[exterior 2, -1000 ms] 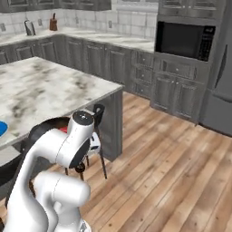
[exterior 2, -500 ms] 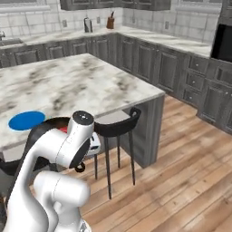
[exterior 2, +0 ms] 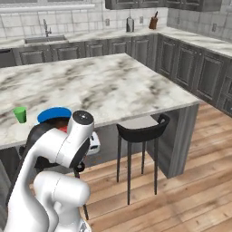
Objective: Pick up the pan with the steak in it and place it on the dining table. Then place the steak on the plate.
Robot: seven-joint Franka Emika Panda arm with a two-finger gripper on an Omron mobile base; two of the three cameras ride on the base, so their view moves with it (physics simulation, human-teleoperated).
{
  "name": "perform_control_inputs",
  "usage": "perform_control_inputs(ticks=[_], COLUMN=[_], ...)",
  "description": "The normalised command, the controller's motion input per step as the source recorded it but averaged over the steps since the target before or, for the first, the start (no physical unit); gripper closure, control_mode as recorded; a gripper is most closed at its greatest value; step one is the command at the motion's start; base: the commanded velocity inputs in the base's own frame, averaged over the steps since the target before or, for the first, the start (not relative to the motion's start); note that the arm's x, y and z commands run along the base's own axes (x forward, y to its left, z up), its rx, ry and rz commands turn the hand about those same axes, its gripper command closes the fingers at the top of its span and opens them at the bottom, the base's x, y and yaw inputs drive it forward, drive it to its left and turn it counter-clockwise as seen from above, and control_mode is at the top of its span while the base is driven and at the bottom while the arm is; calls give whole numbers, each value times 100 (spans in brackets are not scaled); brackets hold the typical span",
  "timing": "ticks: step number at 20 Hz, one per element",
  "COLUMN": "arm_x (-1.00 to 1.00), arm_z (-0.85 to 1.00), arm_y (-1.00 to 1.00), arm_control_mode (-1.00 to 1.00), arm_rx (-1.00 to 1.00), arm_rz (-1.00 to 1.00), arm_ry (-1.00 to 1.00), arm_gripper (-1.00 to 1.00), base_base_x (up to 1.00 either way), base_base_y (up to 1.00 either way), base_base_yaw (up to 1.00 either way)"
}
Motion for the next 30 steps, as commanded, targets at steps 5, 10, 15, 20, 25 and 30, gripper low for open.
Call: perform_control_inputs(ticks=[5, 10, 15, 20, 25, 30], arm_x=[0, 0, 0, 0, 0, 49], arm_z=[0, 0, 0, 0, 0, -16], arm_y=[0, 0, 0, 0, 0, 18], arm_control_mode=[100, 100, 100, 100, 100, -100], arm_rx=[0, 0, 0, 0, 0, -1], arm_rz=[0, 0, 0, 0, 0, 5], arm_ry=[0, 0, 0, 0, 0, -1], arm_gripper=[100, 100, 100, 100, 100, 100], base_base_x=[35, 45, 54, 82, 90, 34], base_base_y=[-35, -55, -49, 0, 33, 16], base_base_yaw=[12, 17, 18, 11, 7, 2])
